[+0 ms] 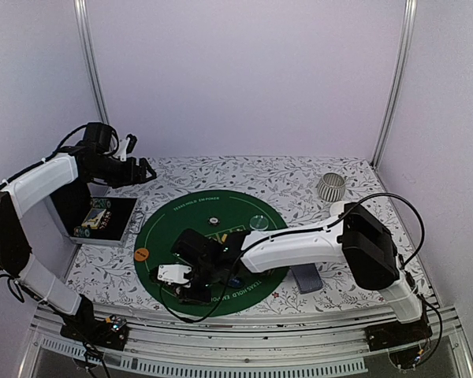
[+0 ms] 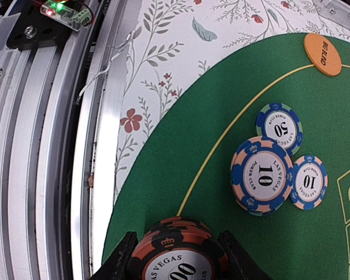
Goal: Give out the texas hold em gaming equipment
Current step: Place the poker chips pile in the big blind area, then move the poker chip to the big blind area.
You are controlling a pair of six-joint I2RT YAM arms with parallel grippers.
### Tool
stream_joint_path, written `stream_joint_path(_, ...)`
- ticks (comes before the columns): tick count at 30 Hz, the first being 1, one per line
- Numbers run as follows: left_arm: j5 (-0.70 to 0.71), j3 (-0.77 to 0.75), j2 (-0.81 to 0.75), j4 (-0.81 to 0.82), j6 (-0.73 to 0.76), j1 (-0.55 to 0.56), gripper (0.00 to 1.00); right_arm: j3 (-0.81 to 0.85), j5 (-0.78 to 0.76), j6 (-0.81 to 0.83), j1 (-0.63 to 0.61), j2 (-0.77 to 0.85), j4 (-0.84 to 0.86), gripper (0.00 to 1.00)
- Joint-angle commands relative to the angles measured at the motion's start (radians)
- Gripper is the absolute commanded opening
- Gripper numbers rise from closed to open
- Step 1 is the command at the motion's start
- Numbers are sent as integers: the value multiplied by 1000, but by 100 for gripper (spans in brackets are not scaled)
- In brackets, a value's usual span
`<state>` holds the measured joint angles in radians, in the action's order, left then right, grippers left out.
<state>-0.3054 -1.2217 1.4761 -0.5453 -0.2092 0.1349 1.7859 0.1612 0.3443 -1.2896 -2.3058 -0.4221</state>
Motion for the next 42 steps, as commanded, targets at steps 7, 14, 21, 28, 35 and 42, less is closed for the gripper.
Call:
stream_joint_path(7, -9, -14, -2, -16, 25, -9, 88, 137, -68, 16, -8, -125, -40, 2)
stream_joint_path(14, -9, -18, 2, -16, 26, -10, 88, 143, -117, 17, -8, -128, -48, 12)
stream_joint_path(21, -9, -21, 5, -18, 27, -9, 88, 155, -113, 13, -10, -104, -55, 54)
stream_joint_path(28, -8, -23, 17, -18, 25, -3, 87, 153, -86, 13, -8, -4, -51, 76)
stream_joint_path(35, 58, -74, 71, -40, 64, 83, 87, 108, -93, 14, 21, 145, -46, 99)
stream_joint_path(42, 133, -194, 250, -85, 134, 257, 91, -119, -37, -15, 113, 432, 11, 99)
